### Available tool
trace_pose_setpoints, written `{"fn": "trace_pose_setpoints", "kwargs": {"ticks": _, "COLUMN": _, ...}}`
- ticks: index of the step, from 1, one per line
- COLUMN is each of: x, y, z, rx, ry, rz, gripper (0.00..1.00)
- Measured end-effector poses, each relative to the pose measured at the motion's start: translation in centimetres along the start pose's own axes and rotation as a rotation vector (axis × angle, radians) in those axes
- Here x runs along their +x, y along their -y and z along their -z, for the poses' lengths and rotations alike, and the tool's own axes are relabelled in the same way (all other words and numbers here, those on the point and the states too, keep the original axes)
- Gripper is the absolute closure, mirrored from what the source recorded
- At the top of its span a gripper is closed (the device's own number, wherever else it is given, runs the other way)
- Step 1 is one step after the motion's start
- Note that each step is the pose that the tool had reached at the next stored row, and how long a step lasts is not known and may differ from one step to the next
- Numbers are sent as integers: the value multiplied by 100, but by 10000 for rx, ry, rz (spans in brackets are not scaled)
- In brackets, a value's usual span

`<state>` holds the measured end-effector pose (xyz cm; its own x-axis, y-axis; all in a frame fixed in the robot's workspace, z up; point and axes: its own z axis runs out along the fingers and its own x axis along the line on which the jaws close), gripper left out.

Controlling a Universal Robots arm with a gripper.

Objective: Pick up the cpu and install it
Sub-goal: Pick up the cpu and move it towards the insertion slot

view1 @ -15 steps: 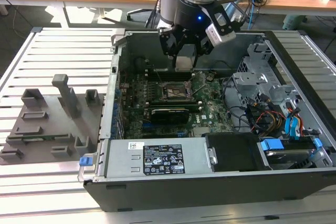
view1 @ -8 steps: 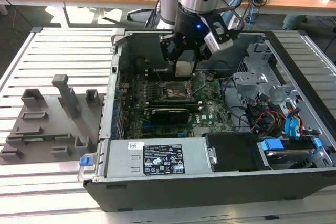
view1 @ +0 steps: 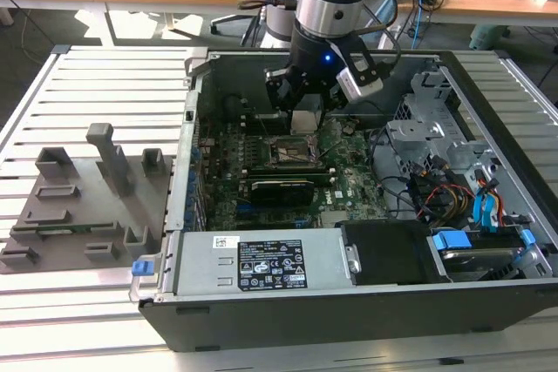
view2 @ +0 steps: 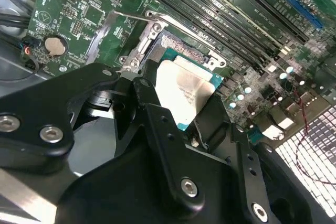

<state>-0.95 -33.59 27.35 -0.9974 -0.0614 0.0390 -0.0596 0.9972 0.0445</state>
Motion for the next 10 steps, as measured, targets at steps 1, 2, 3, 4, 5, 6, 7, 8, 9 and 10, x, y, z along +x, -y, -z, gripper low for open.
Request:
{"fn": "trace_pose_setpoints", "kwargs": {"ticks": 1, "x": -1, "y": 0, "z": -19, "rx": -1, "ry": 1, "rz": 0, "gripper": 45}}
{"fn": "trace_pose_setpoints", "kwargs": {"ticks": 2, "x": -2, "y": 0, "z": -22, "rx": 1, "ry": 0, "rz": 0, "gripper": 45}}
{"fn": "trace_pose_setpoints", "kwargs": {"ticks": 3, "x": -1, "y": 0, "z": -22, "rx": 2, "ry": -1, "rz": -1, "gripper": 45}}
{"fn": "trace_pose_setpoints", "kwargs": {"ticks": 4, "x": -1, "y": 0, "z": -22, "rx": 2, "ry": 0, "rz": -1, "gripper": 45}}
{"fn": "trace_pose_setpoints", "kwargs": {"ticks": 5, "x": -2, "y": 0, "z": -24, "rx": 0, "ry": 0, "rz": 0, "gripper": 45}}
{"fn": "trace_pose_setpoints", "kwargs": {"ticks": 6, "x": -2, "y": 0, "z": -25, "rx": -1, "ry": 1, "rz": 0, "gripper": 45}}
{"fn": "trace_pose_setpoints", "kwargs": {"ticks": 7, "x": -2, "y": 0, "z": -25, "rx": -1, "ry": 1, "rz": 0, "gripper": 45}}
{"fn": "trace_pose_setpoints", "kwargs": {"ticks": 8, "x": -2, "y": 0, "z": -25, "rx": -1, "ry": 1, "rz": -1, "gripper": 45}}
{"fn": "trace_pose_setpoints", "kwargs": {"ticks": 9, "x": -2, "y": 0, "z": -25, "rx": -1, "ry": 0, "rz": -1, "gripper": 45}}
{"fn": "trace_pose_setpoints", "kwargs": {"ticks": 10, "x": -2, "y": 0, "z": -25, "rx": 0, "ry": 0, "rz": 0, "gripper": 45}}
